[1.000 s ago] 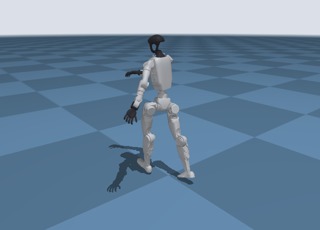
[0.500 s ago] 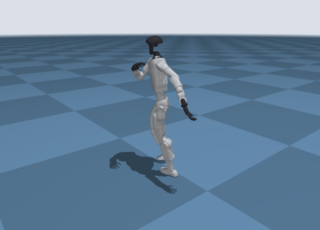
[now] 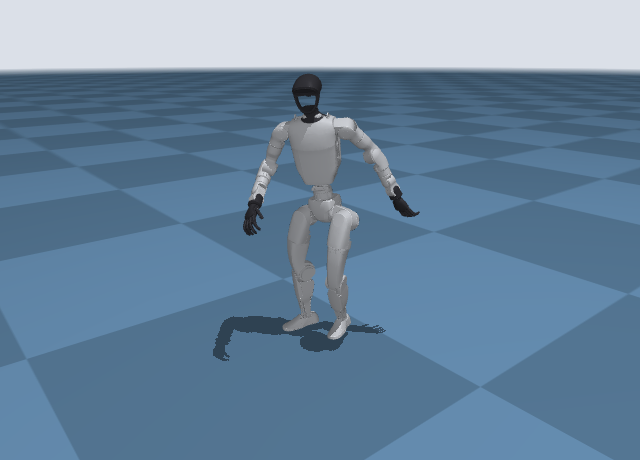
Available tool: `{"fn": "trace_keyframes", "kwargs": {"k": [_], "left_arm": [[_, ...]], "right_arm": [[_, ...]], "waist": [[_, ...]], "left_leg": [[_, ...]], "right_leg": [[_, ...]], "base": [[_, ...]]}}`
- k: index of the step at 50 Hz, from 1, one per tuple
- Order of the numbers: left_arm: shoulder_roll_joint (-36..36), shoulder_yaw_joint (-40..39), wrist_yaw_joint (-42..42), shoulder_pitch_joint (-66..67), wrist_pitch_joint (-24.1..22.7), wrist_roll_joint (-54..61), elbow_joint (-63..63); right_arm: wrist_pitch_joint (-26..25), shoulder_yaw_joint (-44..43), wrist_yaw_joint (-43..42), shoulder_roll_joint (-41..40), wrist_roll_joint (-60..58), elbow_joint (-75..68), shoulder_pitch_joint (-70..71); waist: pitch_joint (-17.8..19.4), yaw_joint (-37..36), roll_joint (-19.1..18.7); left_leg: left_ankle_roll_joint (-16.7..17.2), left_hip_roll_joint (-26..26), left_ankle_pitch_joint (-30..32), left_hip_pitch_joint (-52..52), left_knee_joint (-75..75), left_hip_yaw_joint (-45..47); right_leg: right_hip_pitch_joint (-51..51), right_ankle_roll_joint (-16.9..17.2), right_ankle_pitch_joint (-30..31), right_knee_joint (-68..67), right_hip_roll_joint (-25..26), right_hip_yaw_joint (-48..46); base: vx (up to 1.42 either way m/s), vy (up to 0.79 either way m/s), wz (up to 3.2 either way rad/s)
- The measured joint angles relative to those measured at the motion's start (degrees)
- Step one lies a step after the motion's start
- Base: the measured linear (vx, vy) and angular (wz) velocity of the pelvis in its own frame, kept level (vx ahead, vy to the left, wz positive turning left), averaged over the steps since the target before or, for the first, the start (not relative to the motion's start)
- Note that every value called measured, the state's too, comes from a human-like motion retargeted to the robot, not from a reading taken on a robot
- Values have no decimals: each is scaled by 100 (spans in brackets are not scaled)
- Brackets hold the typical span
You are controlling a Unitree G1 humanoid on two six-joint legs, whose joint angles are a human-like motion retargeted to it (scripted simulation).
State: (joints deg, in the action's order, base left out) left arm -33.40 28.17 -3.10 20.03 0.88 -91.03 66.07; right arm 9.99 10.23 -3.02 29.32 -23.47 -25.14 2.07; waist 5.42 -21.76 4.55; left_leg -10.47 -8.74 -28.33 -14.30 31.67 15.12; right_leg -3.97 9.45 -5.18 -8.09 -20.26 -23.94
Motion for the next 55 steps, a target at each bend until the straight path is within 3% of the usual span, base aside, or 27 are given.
{"fn": "trace_keyframes", "kwargs": {"k": [5, 10, 14, 17, 18, 20, 22, 27, 29, 33, 37, 40, 42, 45, 50, 53, 55], "left_arm": [[233, -373, 203, 241, 295, 584, 74], [808, -532, -105, 507, 411, 1266, 775], [1070, -351, -361, 472, 250, 1520, 1192], [987, -143, -399, 204, 65, 1400, 1165], [924, -87, -338, 38, 95, 1384, 1127], [783, 46, -155, -369, 240, 1320, 1072], [619, 213, -43, -918, 490, 1156, 1022], [102, 539, -277, -2591, 1005, 269, 303], [-214, 430, -290, -3184, 1082, -240, -470], [-978, 210, 84, -4191, 1100, -911, -2534], [-1687, 437, 509, -5294, 1093, -1147, -4285], [-2112, 728, 678, -6177, 1100, -1098, -5219], [-2217, 835, 705, -6557, 1139, -1102, -5566], [-2124, 756, 686, -6523, 1135, -1089, -5766], [-1653, 244, 510, -4798, 1201, -1778, -5264], [-1300, 227, 72, -3550, 1329, -2194, -4356], [-1164, 320, -257, -2803, 1234, -2197, -3535]], "right_arm": [[-96, -424, -368, -366, 224, 435, 57], [28, -669, -175, -489, 1105, 795, 7], [26, -828, 386, -576, 1686, 498, -212], [-48, -1087, 793, -621, 1457, -49, -450], [-142, -1201, 809, -661, 1342, -295, -536], [-362, -1406, 699, -790, 1152, -859, -767], [-632, -1512, 552, -908, 985, -1515, -1037], [-1108, -1464, 960, -1030, 534, -3020, -1771], [-1114, -1429, 1235, -1060, 433, -3372, -2148], [-1037, -1385, 1514, -1168, 316, -3844, -2910], [-999, -1196, 1689, -1211, 112, -4228, -3476], [-1088, -1020, 1841, -1214, -136, -4513, -3589], [-1154, -902, 1880, -1210, -243, -4709, -3479], [-1202, -753, 1741, -1141, -312, -5015, -3107], [-1225, -447, 1117, -897, -631, -5522, -1903], [-1449, -51, 777, -822, -534, -5826, -811], [-1526, 309, 442, -777, -391, -5944, 67]], "waist": [[237, -780, 170], [217, -954, 91], [116, -895, -204], [118, -689, -488], [155, -567, -507], [212, -211, -561], [275, 189, -694], [404, 1416, -1083], [391, 2018, -1246], [350, 3035, -1466], [349, 3681, -1444], [538, 4091, -1326], [646, 4247, -1317], [624, 4331, -1423], [467, 3889, -1782], [669, 3464, -1441], [541, 3154, -1343]], "left_leg": [[797, 184, 877, 444, -2989, 1430], [1477, 277, 1179, 209, -3667, 2314], [1317, 310, 1074, 554, -3666, 2048], [972, 384, 780, 928, -3587, 1369], [872, 340, 657, 989, -3518, 1111], [813, 287, 453, 1087, -3339, 510], [899, 295, 292, 1251, -3148, -90], [1100, 305, 219, 1731, -2774, -1477], [1220, 394, 381, 1868, -2735, -2002], [1491, 609, 990, 2155, -2932, -2892], [1780, 691, 1564, 2575, -3198, -3490], [1917, 798, 1711, 3089, -3369, -3893], [1957, 932, 1715, 3343, -3402, -4059], [1937, 1048, 1813, 3503, -3313, -4217], [1773, 1095, 2677, 3608, -2651, -3927], [1383, 708, 3305, 3216, -636, -2789], [910, 931, 2901, 1907, 1850, -1791]], "right_leg": [[846, 109, 236, 267, 449, -767], [1619, 71, 538, 512, 977, -1392], [1809, -306, 1062, -407, 1019, -1467], [1192, -508, 1623, -2466, 702, -882], [773, -444, 1832, -3228, 637, -398], [-73, 70, 1949, -4305, 1179, 991], [-614, 351, 1528, -4949, 1647, 1736], [-1461, -558, 663, -5451, 1025, 1391], [-1707, -719, 257, -5063, 960, 1222], [-2047, -599, 134, -3387, 1018, 1004], [-2020, -351, 441, -746, 1129, 1231], [-1871, -114, 472, 774, 1190, 1768], [-1884, -134, 291, 1025, 1236, 1862], [-2035, -339, 432, 556, 1341, 1850], [-2480, -953, -617, -1549, 1641, 1619], [-2061, -1002, -1499, -2700, 1556, 1865], [-2003, -1034, -2007, -3246, 1528, 1836]], "base": [[45, -8, 149], [48, 1, 133], [60, 14, 111], [61, 17, 153], [56, 11, 211], [55, 3, 261], [58, 2, 277], [61, 4, 278], [61, -8, 289], [62, -18, 239], [66, -30, 152], [72, -36, 109], [73, -38, 63], [77, -40, 21], [97, -44, -60], [109, -45, -49], [98, -44, 8]]}}
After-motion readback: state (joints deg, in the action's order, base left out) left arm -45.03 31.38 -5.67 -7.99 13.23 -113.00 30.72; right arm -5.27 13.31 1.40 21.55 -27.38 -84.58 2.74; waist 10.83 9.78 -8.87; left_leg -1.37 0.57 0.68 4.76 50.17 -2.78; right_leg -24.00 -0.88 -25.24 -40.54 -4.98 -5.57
